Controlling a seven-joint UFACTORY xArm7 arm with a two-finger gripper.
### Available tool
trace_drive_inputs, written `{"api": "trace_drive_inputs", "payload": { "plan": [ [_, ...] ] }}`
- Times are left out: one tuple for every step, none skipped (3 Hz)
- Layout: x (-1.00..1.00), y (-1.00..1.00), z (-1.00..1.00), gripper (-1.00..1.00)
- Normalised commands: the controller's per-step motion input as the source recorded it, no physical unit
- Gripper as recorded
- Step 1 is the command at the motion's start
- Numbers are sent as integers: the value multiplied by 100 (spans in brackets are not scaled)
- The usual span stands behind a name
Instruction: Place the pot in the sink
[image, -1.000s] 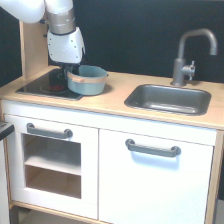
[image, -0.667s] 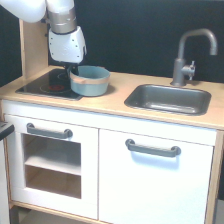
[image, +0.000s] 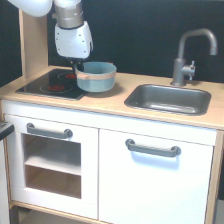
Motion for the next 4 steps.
{"api": "trace_drive_inputs", "payload": {
  "plan": [
    [97,50,97,-100],
    [99,46,76,-100],
    [99,40,-65,-100],
    [99,43,-75,-100]
  ]
}}
